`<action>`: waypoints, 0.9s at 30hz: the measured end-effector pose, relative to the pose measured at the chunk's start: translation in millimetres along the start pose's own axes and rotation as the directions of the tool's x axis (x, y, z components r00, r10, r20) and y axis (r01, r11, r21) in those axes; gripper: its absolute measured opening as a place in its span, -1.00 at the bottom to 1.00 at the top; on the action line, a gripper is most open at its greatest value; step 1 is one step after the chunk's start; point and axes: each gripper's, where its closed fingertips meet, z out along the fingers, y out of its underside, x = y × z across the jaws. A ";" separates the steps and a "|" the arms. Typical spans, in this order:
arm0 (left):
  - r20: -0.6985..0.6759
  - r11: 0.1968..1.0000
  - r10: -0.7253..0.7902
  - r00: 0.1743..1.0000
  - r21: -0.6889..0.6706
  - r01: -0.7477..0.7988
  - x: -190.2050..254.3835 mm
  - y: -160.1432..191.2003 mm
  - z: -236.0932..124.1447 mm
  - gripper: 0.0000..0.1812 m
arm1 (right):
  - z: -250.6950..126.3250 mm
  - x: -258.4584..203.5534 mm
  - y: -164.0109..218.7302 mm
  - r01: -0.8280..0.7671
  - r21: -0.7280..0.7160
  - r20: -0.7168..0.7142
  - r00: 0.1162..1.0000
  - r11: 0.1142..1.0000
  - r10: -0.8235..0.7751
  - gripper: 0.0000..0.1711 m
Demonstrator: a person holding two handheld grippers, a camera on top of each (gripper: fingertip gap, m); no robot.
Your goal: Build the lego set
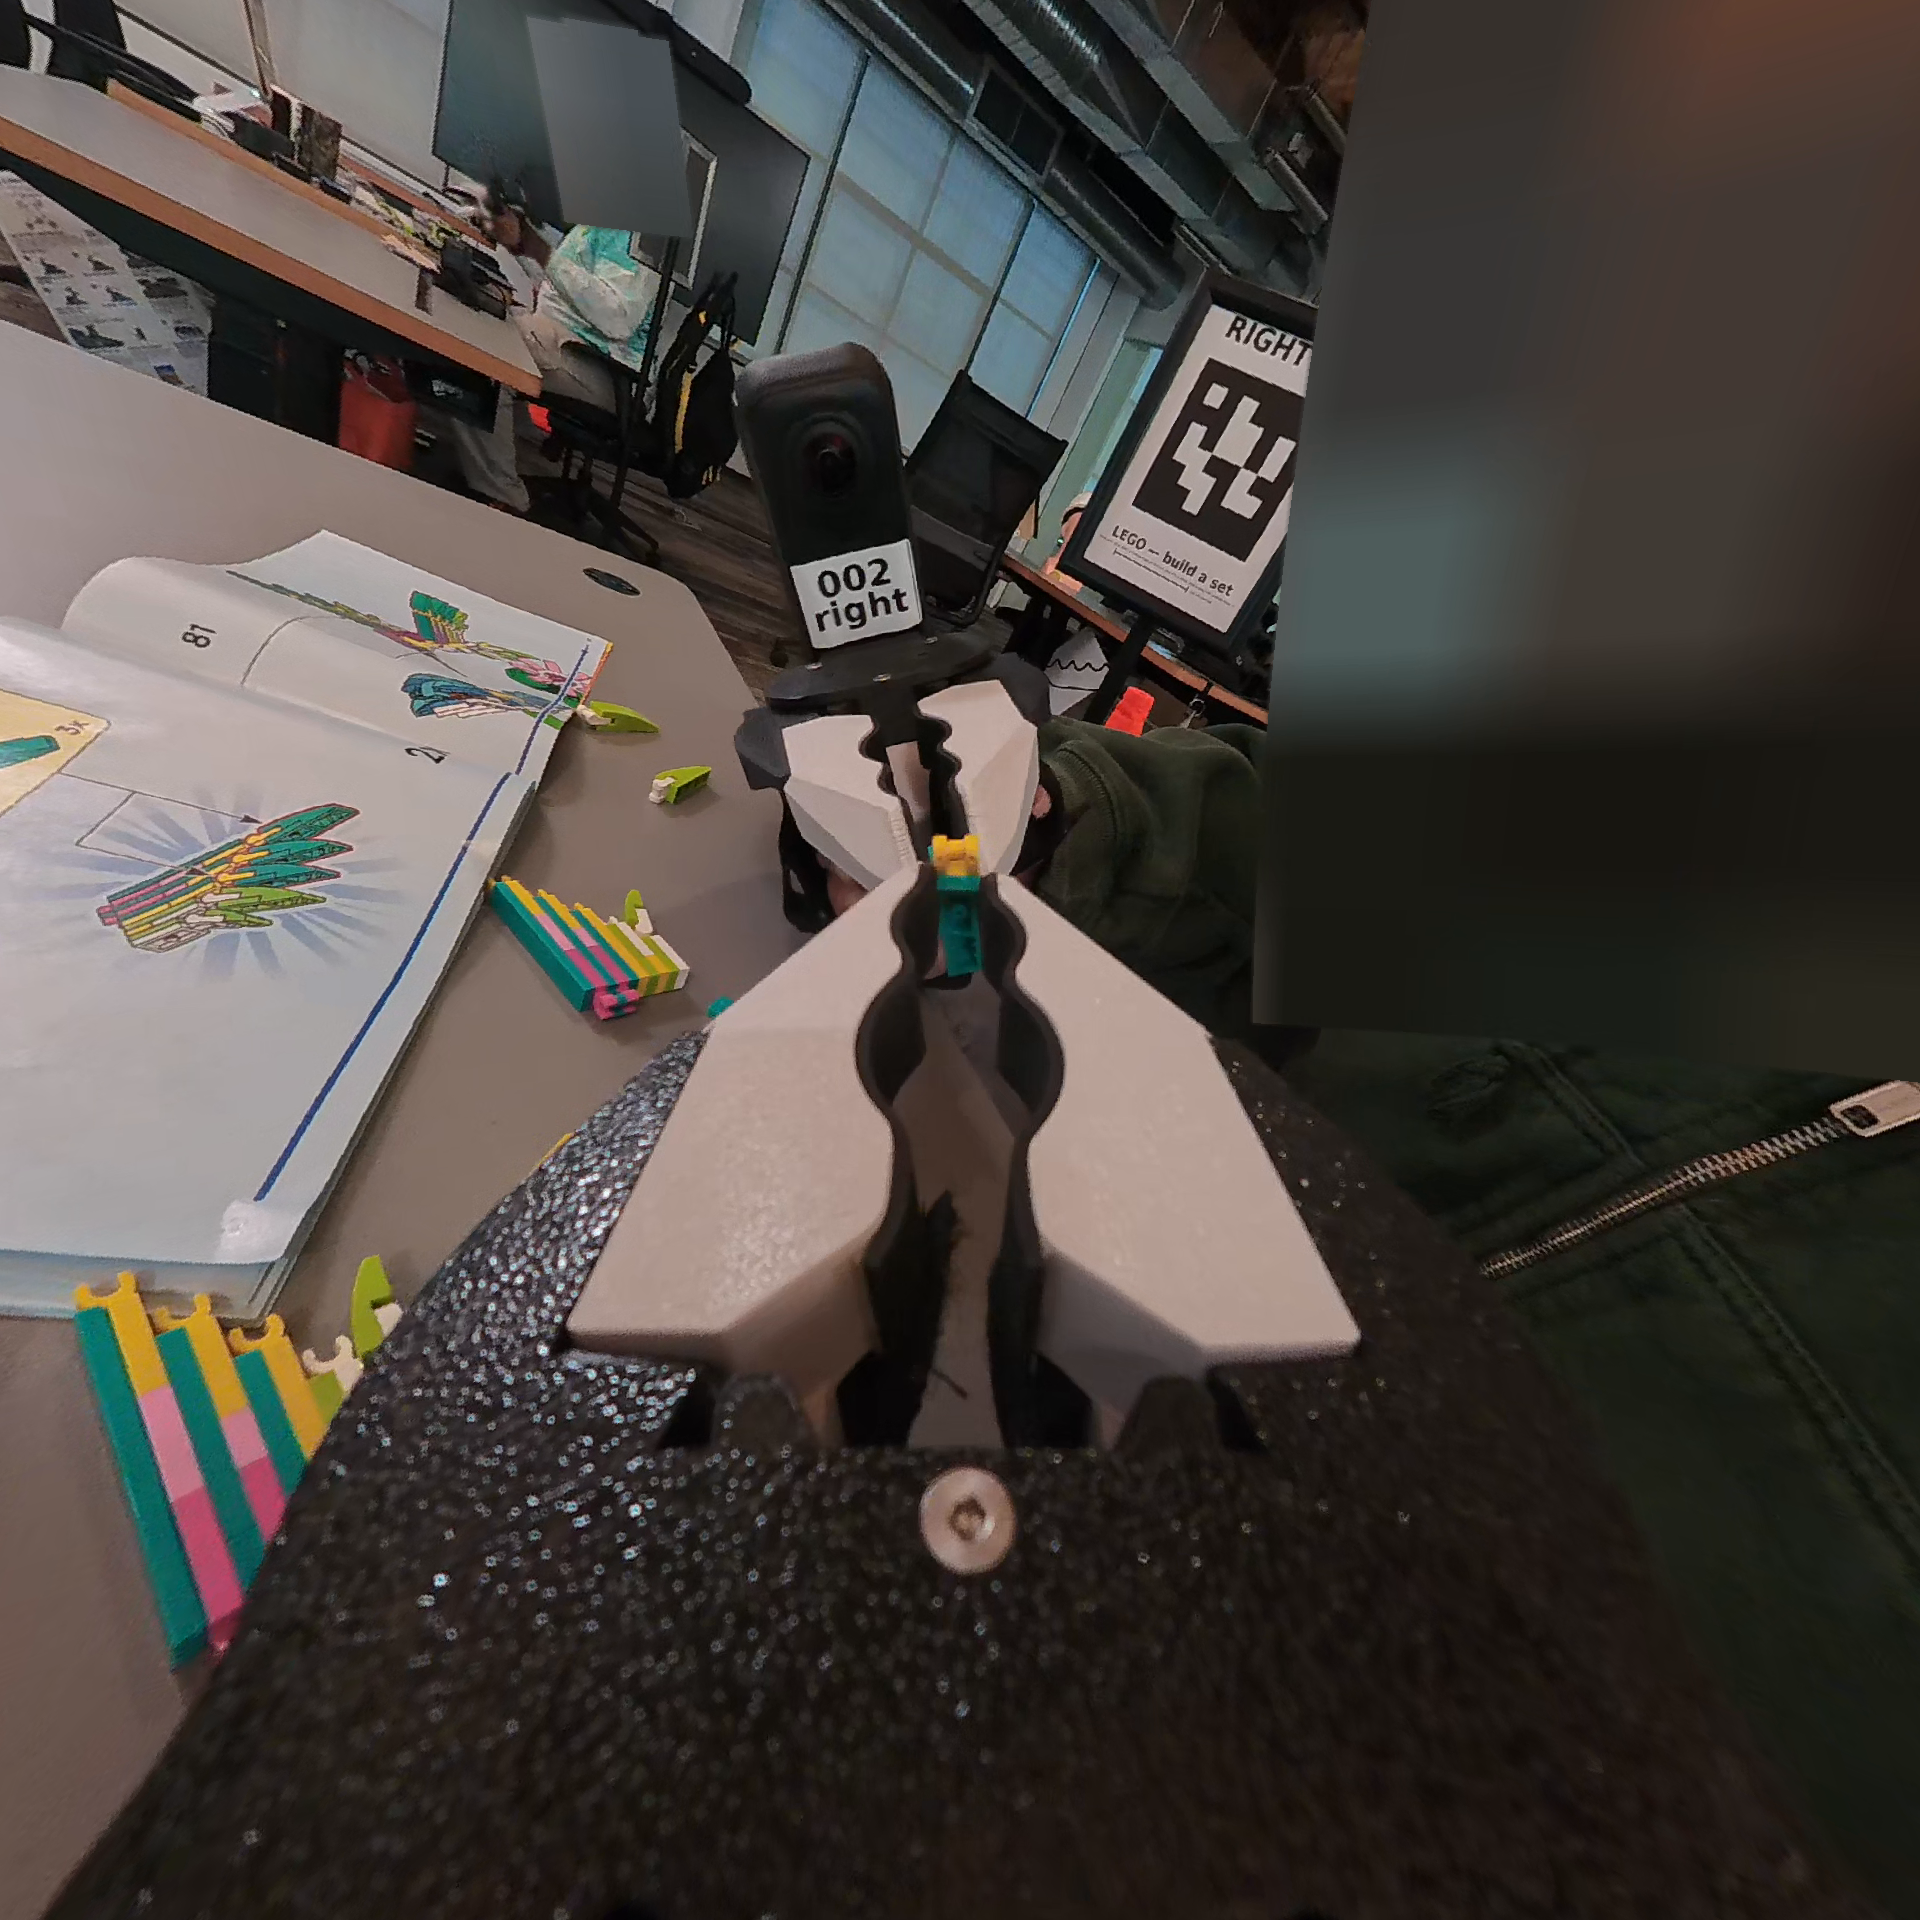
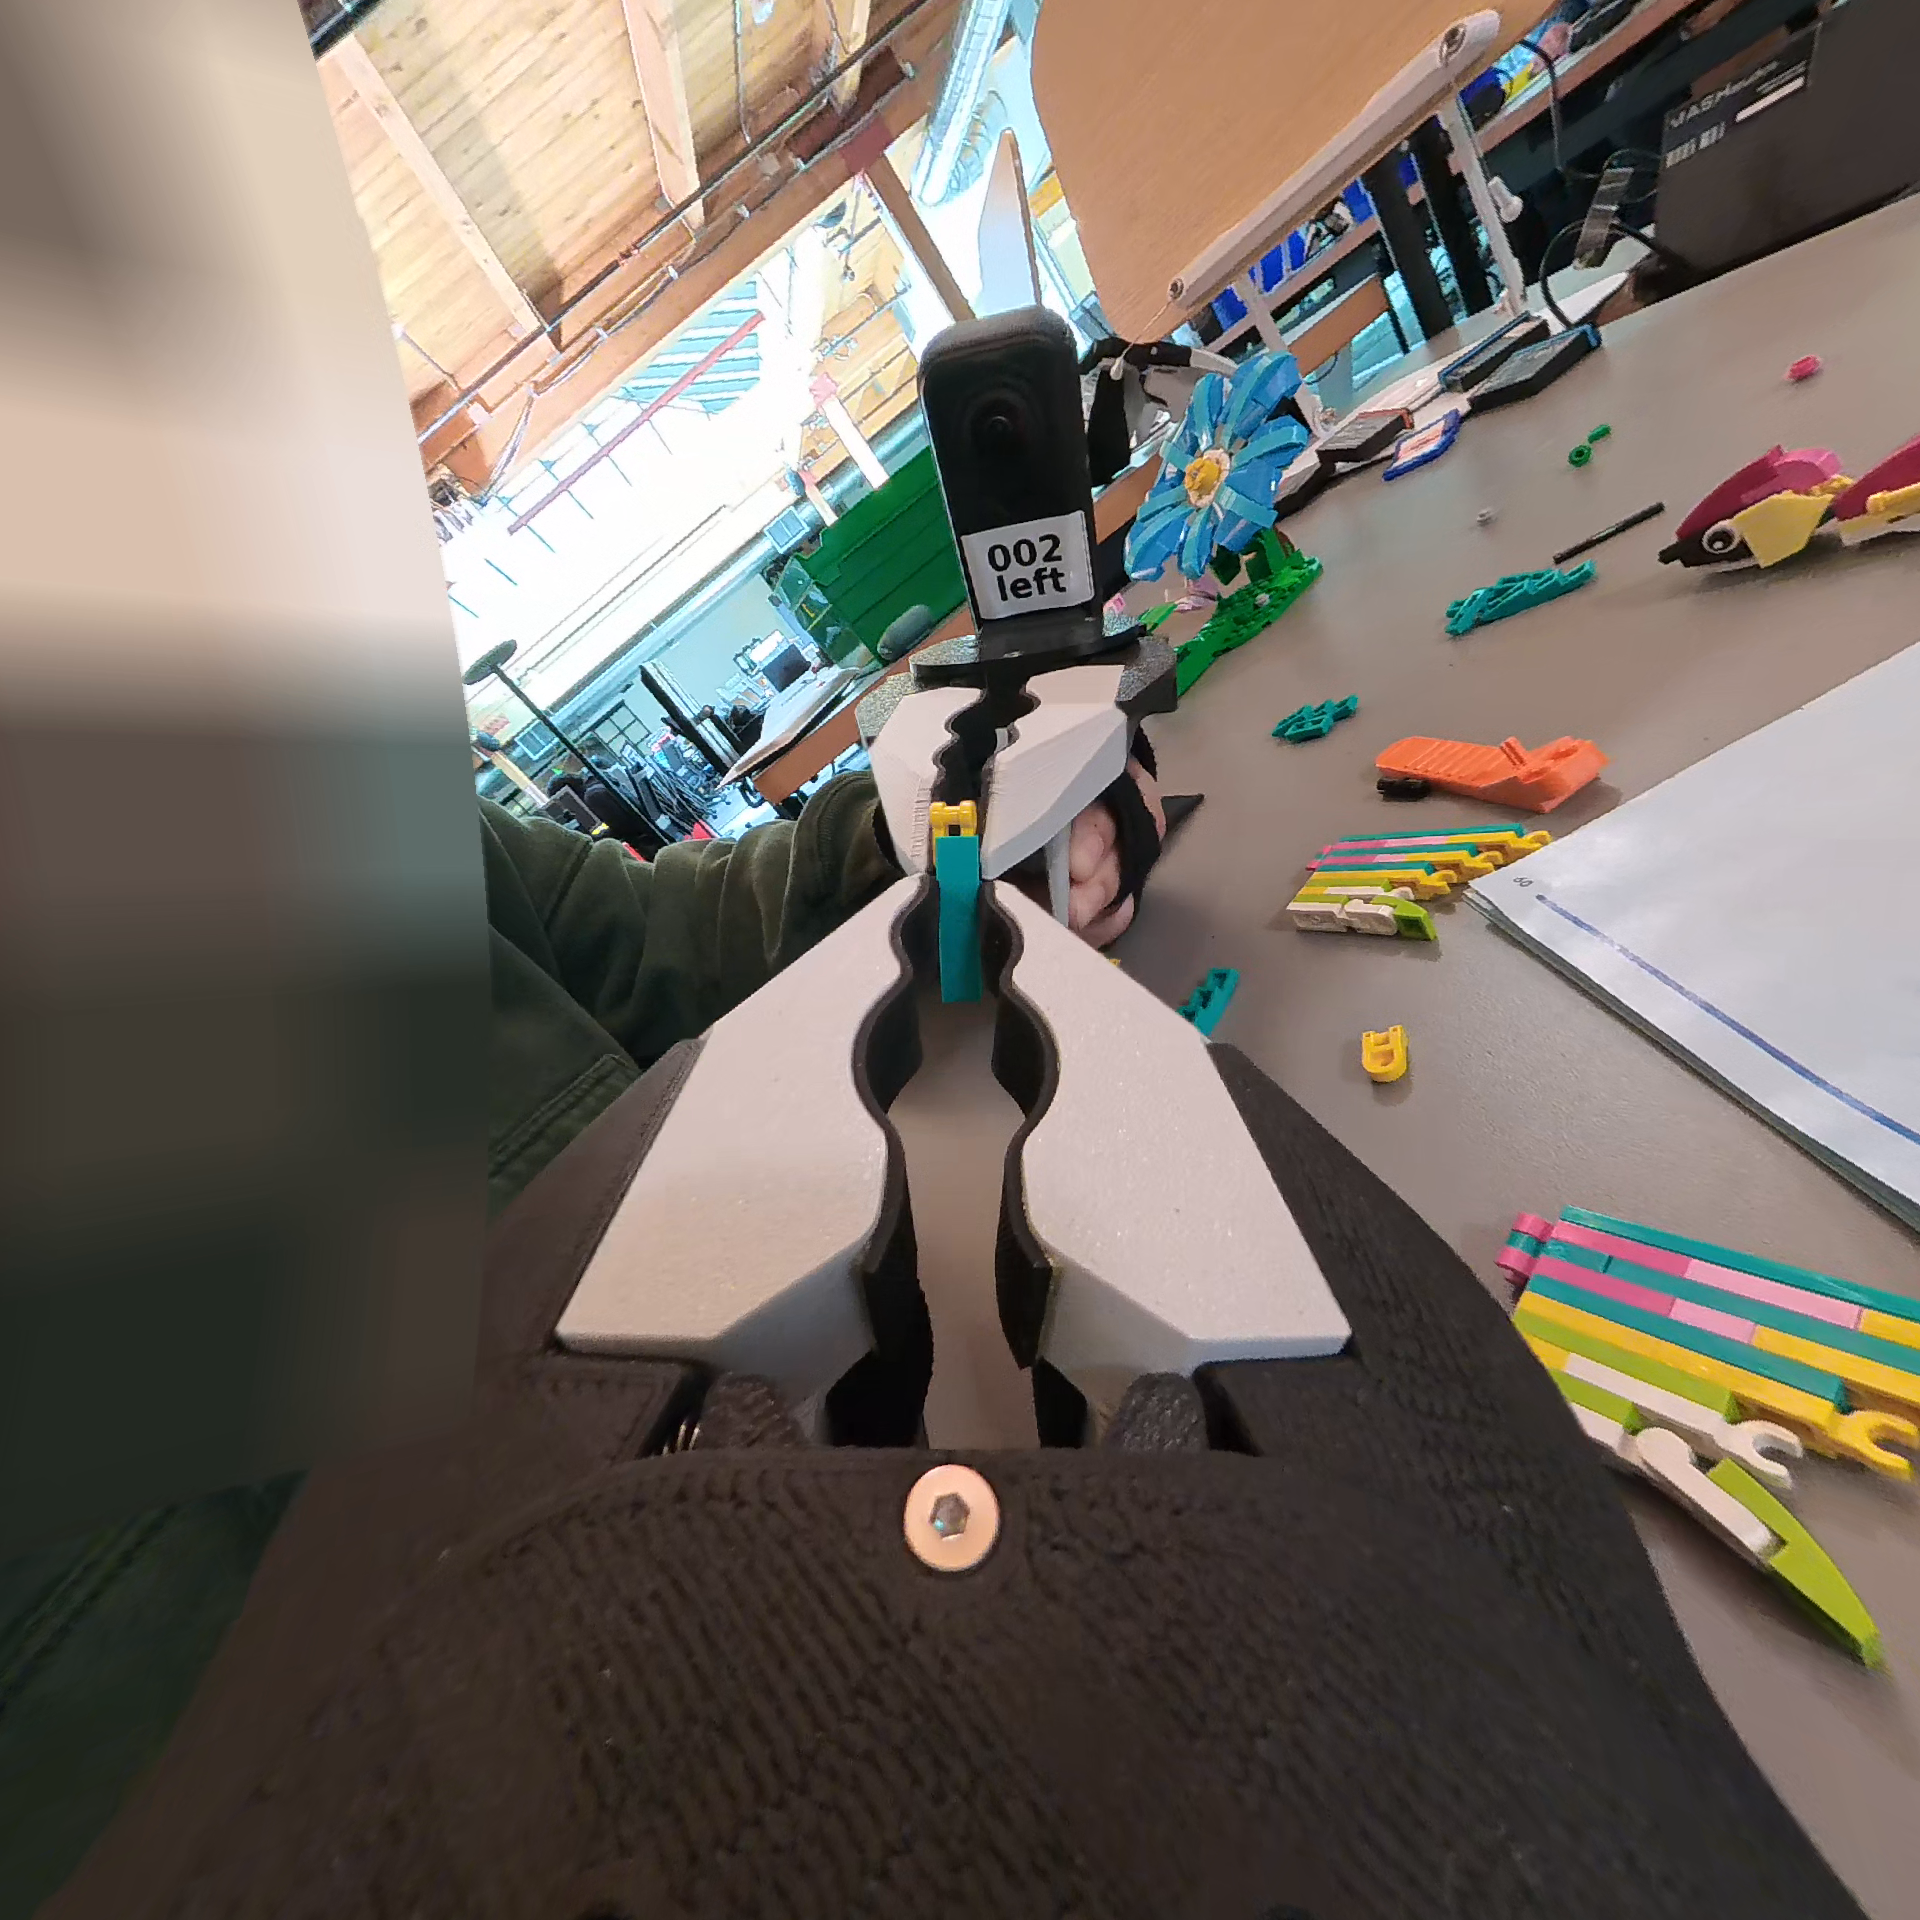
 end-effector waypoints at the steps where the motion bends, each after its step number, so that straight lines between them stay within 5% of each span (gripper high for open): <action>1: 0.001 1.000 -0.002 1.000 0.001 0.002 -0.3 -0.2 -0.1 -0.94 | 0.0 0.2 -0.3 0.001 0.002 -0.002 1.000 1.000 -0.001 -0.93; 14: 0.000 0.995 -0.062 0.998 0.079 0.062 -4.1 -10.8 -3.9 -0.94 | 2.1 2.1 -11.0 0.087 0.091 -0.061 0.995 0.992 -0.082 -0.93; 27: 0.041 0.996 -0.061 0.997 0.071 0.058 -9.4 -9.0 -2.4 -0.94 | 10.3 5.6 -3.6 0.252 -0.038 -0.154 0.955 0.967 -0.255 -0.78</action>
